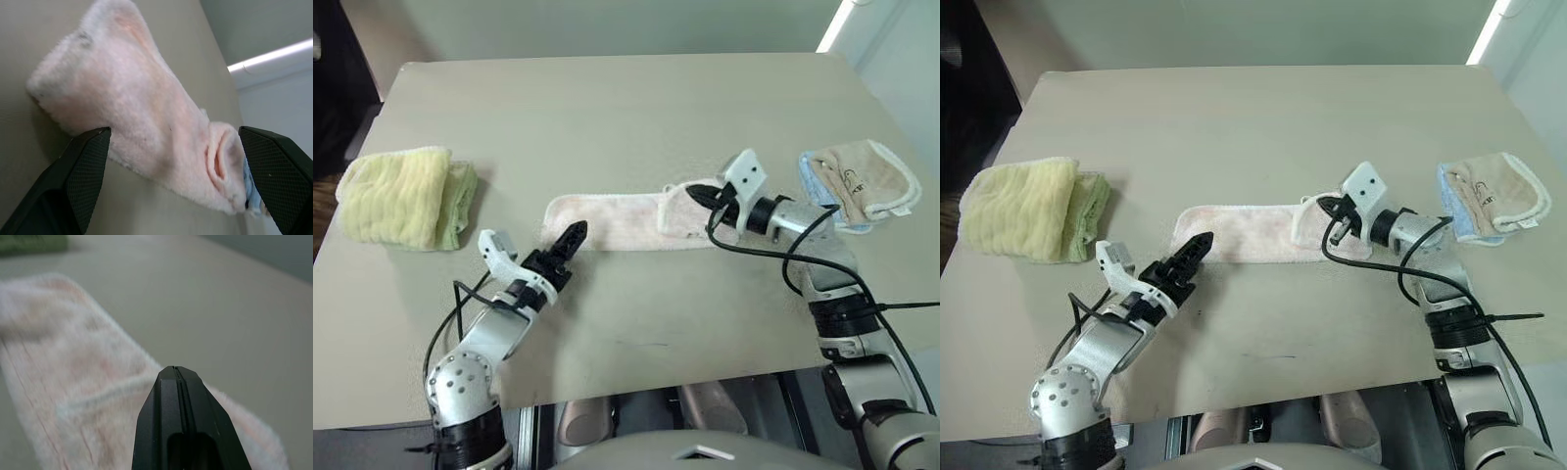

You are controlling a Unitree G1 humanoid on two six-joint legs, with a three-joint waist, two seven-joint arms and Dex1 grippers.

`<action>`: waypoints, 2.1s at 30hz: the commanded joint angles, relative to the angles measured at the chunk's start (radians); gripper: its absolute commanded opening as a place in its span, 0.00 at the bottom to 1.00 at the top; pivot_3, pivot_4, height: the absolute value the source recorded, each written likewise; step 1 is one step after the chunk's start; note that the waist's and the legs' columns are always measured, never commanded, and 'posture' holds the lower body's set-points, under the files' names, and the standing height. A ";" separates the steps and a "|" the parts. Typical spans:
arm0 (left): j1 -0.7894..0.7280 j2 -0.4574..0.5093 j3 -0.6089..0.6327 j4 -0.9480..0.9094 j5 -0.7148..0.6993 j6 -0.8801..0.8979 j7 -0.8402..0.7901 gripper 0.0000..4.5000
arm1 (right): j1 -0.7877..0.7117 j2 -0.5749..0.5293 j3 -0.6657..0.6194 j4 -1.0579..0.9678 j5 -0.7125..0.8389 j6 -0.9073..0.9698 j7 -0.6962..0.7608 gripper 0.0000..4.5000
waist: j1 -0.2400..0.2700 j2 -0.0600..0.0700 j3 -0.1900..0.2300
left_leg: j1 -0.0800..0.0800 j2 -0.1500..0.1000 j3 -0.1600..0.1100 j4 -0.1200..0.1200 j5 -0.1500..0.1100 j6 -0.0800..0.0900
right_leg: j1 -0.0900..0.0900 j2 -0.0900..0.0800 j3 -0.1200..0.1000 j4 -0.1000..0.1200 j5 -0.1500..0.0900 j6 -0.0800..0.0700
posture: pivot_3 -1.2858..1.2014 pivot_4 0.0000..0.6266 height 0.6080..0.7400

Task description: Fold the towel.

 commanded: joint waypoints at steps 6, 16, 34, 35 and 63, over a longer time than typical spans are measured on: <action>0.010 0.013 0.027 0.059 -0.029 -0.045 0.095 1.00 | -0.030 -0.013 -0.070 -0.079 0.059 -0.004 0.007 0.00 | -0.004 0.000 0.000 | 0.004 -0.001 -0.001 -0.004 0.002 -0.003 | 0.002 0.000 0.000 0.000 -0.003 0.005 | 0.52 0.24 1.00; 0.117 0.020 0.053 -0.016 -0.087 -0.106 0.130 1.00 | -0.026 -0.019 -0.073 -0.068 0.048 -0.020 -0.001 0.00 | -0.021 0.000 0.000 | 0.013 -0.002 -0.002 -0.007 0.002 -0.003 | 0.010 0.001 0.000 -0.001 -0.003 0.004 | 0.52 0.24 1.00; 0.045 0.078 0.029 0.046 -0.062 -0.169 0.182 1.00 | -0.010 -0.002 -0.057 -0.077 0.036 -0.021 -0.013 0.00 | -0.020 0.001 0.001 | 0.013 -0.002 -0.004 -0.008 0.001 -0.005 | 0.010 0.001 0.000 -0.001 -0.006 0.002 | 0.52 0.24 1.00; 0.031 0.082 0.025 0.059 -0.056 -0.167 0.178 1.00 | -0.009 -0.001 -0.056 -0.079 0.036 -0.021 -0.013 0.00 | -0.020 0.001 0.001 | 0.013 -0.002 -0.005 -0.008 0.001 -0.004 | 0.010 0.001 -0.001 -0.001 -0.006 0.002 | 0.52 0.24 1.00; -0.061 0.149 0.024 0.070 0.022 -0.150 -0.034 0.01 | 0.147 -0.132 -0.060 -0.312 0.231 0.231 0.123 0.00 | -0.003 0.003 0.002 | -0.003 -0.019 -0.036 -0.007 0.001 -0.008 | 0.000 0.001 -0.002 -0.002 -0.011 0.006 | 0.52 0.24 1.00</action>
